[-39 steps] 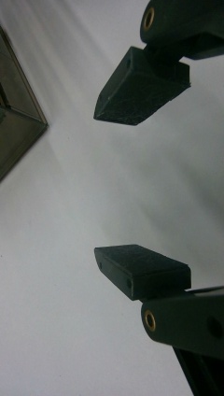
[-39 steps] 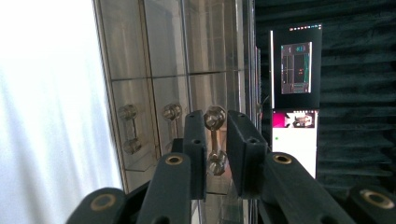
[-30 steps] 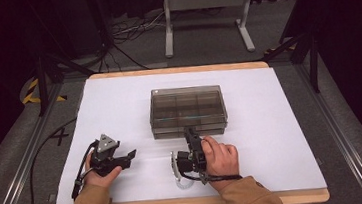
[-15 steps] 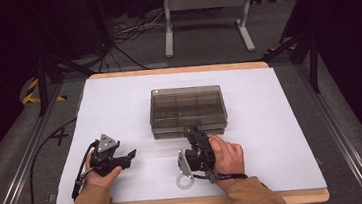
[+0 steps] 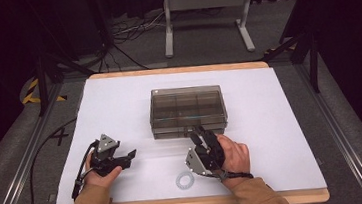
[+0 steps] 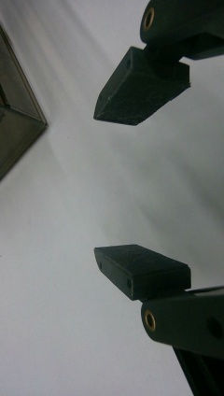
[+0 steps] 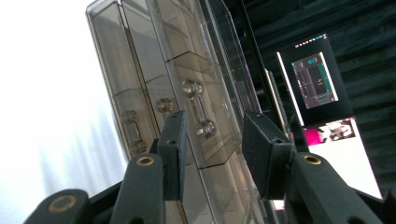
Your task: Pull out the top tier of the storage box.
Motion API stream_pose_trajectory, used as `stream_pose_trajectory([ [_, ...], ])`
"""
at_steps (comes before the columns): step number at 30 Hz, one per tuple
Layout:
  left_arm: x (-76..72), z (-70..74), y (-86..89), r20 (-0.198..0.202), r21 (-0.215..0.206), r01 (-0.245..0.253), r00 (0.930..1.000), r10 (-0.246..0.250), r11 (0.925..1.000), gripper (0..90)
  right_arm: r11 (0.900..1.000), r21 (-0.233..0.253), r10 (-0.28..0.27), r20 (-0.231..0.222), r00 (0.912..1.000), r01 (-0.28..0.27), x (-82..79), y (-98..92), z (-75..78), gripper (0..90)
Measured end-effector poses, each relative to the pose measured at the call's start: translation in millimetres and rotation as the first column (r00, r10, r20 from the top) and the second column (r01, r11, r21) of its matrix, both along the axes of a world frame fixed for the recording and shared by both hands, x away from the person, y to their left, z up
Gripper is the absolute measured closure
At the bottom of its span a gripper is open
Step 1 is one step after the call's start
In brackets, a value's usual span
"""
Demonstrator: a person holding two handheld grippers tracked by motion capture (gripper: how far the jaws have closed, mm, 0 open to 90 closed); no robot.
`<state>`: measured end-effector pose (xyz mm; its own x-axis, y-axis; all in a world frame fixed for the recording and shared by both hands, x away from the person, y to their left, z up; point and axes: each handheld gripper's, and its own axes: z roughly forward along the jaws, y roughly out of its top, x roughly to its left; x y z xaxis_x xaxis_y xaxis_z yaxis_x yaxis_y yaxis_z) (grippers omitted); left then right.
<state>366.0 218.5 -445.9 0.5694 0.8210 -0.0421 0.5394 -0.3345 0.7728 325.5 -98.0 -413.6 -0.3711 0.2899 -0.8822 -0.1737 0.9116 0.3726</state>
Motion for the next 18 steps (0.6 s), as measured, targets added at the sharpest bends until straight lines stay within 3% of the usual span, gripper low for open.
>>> stream_pose_trajectory([
  [10,0.2,0.4,0.3,-0.002,-0.006,0.001,1.0000,-0.001,1.0000,29.9,0.992,0.110,0.060,-0.050,0.9969,-0.054,2.2,-12.3,3.8,59.5],
  [14,0.9,0.6,-1.4,0.002,-0.004,0.007,1.0000,-0.007,1.0000,29.9,0.981,0.178,0.094,-0.089,0.9916,-0.077,3.5,-18.6,5.2,59.1],
  [16,1.2,0.5,-2.1,0.002,-0.003,0.010,1.0000,-0.010,0.9999,29.8,0.968,0.233,0.118,-0.115,0.9863,-0.089,5.5,-24.0,7.3,58.9],
  [18,1.4,0.7,-2.1,0.002,-0.006,0.008,1.0000,-0.008,1.0000,29.8,0.963,0.254,0.121,-0.124,0.9849,-0.087,5.9,-25.6,7.7,58.9],
])
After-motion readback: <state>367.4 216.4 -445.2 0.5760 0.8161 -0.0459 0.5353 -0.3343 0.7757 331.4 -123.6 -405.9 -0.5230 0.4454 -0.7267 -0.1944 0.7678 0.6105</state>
